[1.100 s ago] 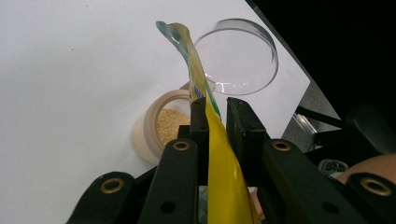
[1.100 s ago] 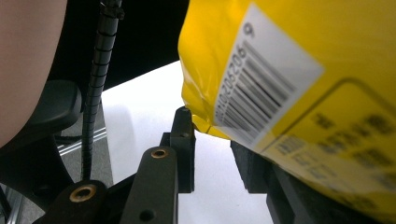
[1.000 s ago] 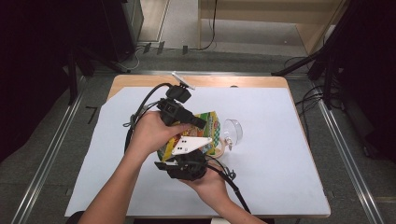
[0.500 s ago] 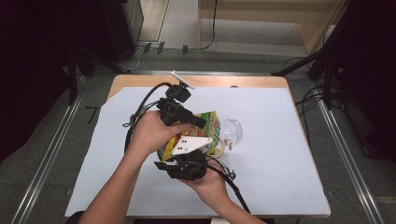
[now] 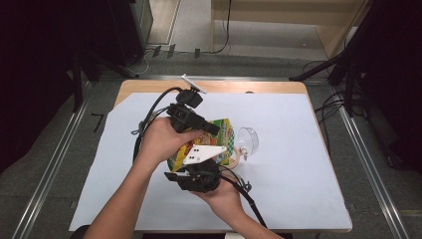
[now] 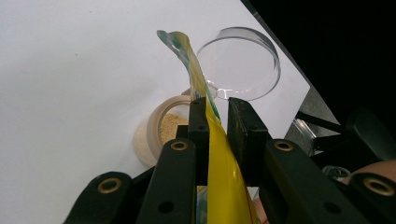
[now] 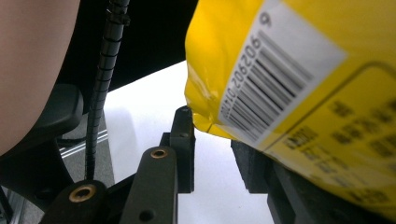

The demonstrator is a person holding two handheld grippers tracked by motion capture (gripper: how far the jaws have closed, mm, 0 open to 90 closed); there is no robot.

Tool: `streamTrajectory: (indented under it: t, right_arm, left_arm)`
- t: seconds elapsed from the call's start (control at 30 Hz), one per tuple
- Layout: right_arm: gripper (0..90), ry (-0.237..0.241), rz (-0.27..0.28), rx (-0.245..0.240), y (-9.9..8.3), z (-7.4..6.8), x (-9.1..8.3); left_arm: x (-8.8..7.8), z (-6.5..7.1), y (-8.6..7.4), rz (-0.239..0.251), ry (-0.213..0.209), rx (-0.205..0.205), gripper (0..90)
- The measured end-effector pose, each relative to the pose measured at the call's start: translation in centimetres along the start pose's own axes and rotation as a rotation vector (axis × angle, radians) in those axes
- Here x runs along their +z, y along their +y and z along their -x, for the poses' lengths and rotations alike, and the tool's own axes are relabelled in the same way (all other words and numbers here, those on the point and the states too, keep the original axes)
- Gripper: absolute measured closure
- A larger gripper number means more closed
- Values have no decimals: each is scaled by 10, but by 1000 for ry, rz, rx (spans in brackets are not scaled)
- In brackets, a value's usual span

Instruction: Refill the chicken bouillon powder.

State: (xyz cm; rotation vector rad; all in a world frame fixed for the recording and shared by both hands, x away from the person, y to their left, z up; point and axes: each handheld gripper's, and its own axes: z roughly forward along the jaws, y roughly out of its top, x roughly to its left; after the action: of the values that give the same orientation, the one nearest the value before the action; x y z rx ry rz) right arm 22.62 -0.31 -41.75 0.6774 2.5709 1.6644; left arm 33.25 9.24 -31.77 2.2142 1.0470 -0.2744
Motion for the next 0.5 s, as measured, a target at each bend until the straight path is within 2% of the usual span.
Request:
streamTrajectory:
  t: [0.13,0.5]
  right_arm:
    - [718,-9,-1,-10,-1,2,0]
    - [718,-8,-2,10,2,4,0]
  left_arm:
    - [2,-2,2,-4,-8,-1,804]
    - [2,-5,5,-4,-12,-3,800]
